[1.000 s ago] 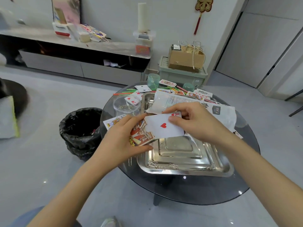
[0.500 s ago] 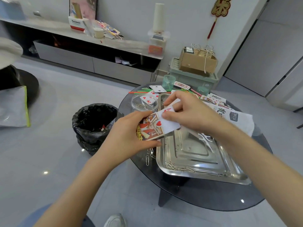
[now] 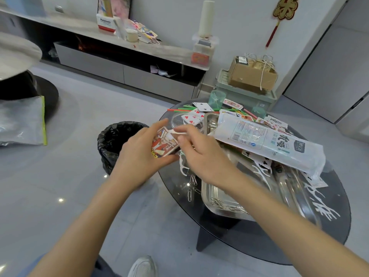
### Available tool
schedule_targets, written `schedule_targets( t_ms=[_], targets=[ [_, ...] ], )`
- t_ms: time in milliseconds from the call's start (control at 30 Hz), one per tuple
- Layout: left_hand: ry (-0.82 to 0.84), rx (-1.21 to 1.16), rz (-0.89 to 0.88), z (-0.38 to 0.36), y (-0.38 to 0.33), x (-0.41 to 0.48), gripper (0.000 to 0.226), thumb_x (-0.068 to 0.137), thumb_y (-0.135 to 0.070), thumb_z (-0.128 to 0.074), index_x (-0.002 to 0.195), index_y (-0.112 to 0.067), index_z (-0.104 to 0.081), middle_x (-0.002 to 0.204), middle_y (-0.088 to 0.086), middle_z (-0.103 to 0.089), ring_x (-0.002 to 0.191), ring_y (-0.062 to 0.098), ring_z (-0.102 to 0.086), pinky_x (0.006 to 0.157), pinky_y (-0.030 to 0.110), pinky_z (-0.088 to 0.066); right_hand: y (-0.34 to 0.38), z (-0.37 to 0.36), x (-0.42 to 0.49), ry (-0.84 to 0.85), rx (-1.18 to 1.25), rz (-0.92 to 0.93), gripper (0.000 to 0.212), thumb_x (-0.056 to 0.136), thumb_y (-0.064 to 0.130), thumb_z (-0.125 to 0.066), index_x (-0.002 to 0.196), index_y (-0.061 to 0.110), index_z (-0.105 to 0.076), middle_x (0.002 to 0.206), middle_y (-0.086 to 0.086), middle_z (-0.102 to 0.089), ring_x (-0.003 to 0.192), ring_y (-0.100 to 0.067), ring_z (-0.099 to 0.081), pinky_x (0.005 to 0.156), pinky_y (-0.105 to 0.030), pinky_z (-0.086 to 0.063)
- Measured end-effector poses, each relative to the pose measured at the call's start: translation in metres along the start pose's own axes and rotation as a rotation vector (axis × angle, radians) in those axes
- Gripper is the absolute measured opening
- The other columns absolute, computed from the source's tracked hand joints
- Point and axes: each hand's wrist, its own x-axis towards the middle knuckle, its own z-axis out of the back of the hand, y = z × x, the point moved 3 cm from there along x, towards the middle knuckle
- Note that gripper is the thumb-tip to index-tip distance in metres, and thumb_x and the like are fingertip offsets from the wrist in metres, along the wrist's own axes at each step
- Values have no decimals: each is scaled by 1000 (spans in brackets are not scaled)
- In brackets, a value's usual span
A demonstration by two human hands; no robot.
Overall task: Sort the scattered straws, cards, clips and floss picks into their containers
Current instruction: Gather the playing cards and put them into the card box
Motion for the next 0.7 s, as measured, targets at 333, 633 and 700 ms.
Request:
schedule_targets(
  t_ms=[333,633,700],
  targets=[
    [51,270,53,19,24,7,50,67,-62,-64,104,-29,-53,87,-7,-54,80,22,-56,64,34,-44,-40,-27,36,229,-526,52,25,93,12,-49,113,7,-63,108,-15,-67,102,-32,-59,83,-37,-45],
    [31,303,167,42,45,3,57,72,-57,-68,119,-30,-53,100,0,-58,86,24,-57,70,35,-47,-37,-75,37,279,-608,128,53,83,58,-59,99,8,-58,103,-8,-60,102,-25,-52,74,-35,-45],
    [30,304,180,45,50,1,58,71,-57,-69,121,-31,-53,99,-2,-56,87,24,-57,70,35,-46,-33,-80,29,306,-638,174,50,82,49,-65,110,7,-58,109,-7,-58,107,-25,-49,75,-35,-45]
  ],
)
